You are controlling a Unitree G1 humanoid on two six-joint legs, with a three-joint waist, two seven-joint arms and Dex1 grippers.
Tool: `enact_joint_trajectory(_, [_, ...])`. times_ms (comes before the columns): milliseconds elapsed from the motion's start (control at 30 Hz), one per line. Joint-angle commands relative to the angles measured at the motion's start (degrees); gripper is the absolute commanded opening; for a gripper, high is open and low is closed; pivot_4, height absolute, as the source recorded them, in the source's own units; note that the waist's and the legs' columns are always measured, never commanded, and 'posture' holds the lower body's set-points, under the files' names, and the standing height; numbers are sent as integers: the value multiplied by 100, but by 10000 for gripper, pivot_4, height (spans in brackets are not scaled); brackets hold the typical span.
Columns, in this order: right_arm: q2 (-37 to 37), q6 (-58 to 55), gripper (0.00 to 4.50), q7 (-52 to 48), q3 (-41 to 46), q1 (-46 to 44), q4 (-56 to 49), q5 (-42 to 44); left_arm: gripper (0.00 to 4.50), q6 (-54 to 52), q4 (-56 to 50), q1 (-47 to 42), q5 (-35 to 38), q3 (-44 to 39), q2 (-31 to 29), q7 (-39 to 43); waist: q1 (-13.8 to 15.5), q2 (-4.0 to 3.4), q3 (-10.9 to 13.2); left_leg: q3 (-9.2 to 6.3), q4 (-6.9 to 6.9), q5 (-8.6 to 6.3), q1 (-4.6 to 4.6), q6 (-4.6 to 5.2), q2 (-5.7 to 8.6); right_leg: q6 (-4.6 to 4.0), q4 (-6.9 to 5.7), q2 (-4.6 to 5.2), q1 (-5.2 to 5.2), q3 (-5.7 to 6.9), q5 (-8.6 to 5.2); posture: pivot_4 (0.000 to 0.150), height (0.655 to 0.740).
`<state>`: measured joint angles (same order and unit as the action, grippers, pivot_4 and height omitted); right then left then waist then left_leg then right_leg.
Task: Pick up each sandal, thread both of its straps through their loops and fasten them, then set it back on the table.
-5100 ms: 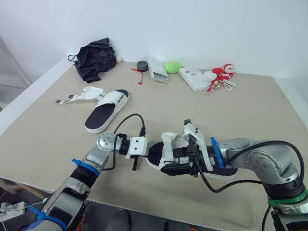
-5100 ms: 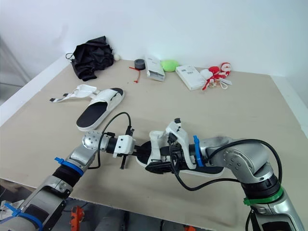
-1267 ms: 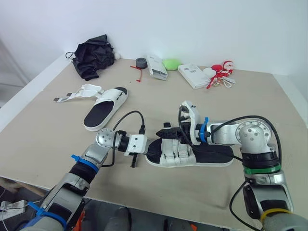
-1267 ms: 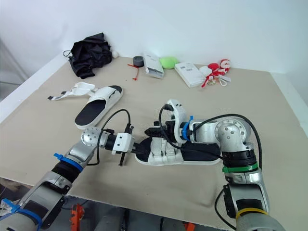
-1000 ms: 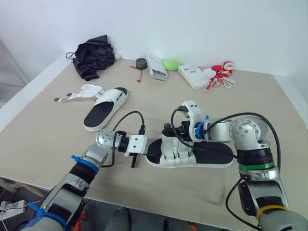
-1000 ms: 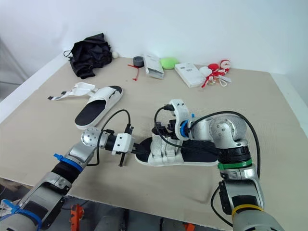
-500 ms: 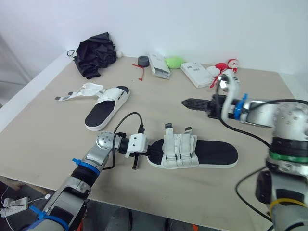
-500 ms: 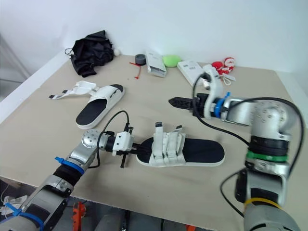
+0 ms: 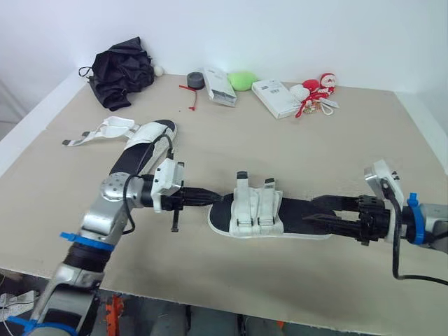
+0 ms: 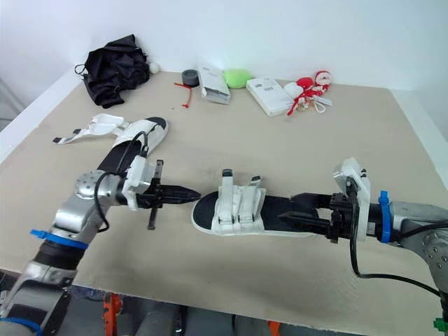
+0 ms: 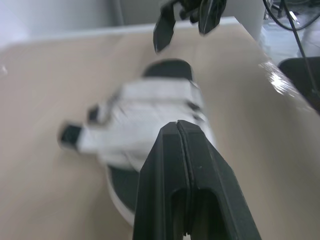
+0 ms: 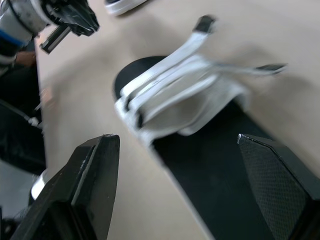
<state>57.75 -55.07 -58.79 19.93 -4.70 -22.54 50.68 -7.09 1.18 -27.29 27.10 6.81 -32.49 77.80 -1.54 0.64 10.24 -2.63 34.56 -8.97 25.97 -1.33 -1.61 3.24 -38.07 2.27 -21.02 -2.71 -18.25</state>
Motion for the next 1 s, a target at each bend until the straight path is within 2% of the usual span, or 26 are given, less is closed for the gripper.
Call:
enact_joint_trajectory(33, [-46, 168, 40417, -5, -214, 3, -320, -49, 0, -241, -497, 144, 290, -362, -256, -22, 4, 10, 16, -2, 0, 11, 0, -18, -6, -2, -2, -6, -2, 0, 5, 1500, 7380])
enact_joint_trajectory(200, [-399, 308, 40417, 168, -874, -220, -280, -242, 0, -367, -776, 614, 387, -637, -545, -96, 9, 37, 36, 1, -1, 37, 1, -61, -12, 2, -3, -6, -5, -5, 19, 1500, 7380])
enact_joint_trajectory(433, [-624, 517, 40417, 113, -1509, -674, 196, -668, 0, -458, -1012, 807, 433, -679, -509, -270, 45, 46, 42, -1, -1, 44, 7, -72, -10, 5, -5, -4, -11, -5, 27, 1500, 7380])
enact_joint_trajectory(567, [-734, 533, 40417, 41, -1747, -792, 203, -702, 0, -492, -1121, 871, 474, -705, -482, -392, 36, 46, 42, 1, -2, 44, 8, -72, -11, -30, -8, -6, -14, -6, 47, 1500, 7380])
enact_joint_trajectory(667, [-791, 600, 31956, -24, -1875, -820, 266, -772, 0, -502, -1166, 908, 510, -719, -427, -497, 36, 46, 42, 0, -2, 44, 8, -72, -13, -31, -12, -9, -16, -6, 48, 1500, 7380])
enact_joint_trajectory(733, [-824, 670, 24690, -13, -2004, -857, 372, -918, 0, -503, -1195, 956, 560, -737, -401, -548, 36, 46, 42, 0, -1, 44, 7, -72, -13, -33, -15, -9, -16, -6, 49, 1500, 7380])
enact_joint_trajectory(767, [-843, 700, 17526, -11, -2057, -886, 444, -982, 0, -517, -1209, 982, 608, -746, -378, -585, 35, 47, 42, 0, 0, 44, 7, -73, -14, -33, -15, -10, -16, -6, 49, 1500, 7380])
enact_joint_trajectory(833, [-871, 763, 7836, -6, -2141, -945, 579, -1121, 0, -545, -1222, 1012, 687, -761, -324, -663, 35, 46, 42, 1, 1, 45, 7, -74, -14, -34, -15, -9, -16, -7, 50, 1500, 7380])
enact_joint_trajectory(900, [-910, 777, 588, -9, -2167, -1000, 678, -1180, 0, -575, -1238, 1032, 732, -774, -274, -732, 35, 47, 42, 0, 2, 46, 6, -75, -14, -35, -19, -11, -16, -7, 50, 1500, 7380])
enact_joint_trajectory(1000, [-941, 811, 588, -1, -2132, -1016, 738, -1200, 0, -670, -1271, 1081, 863, -843, -137, -901, 35, 48, 41, -2, 4, 52, 4, -86, -15, -36, -26, -11, -16, -6, 51, 1500, 7380])
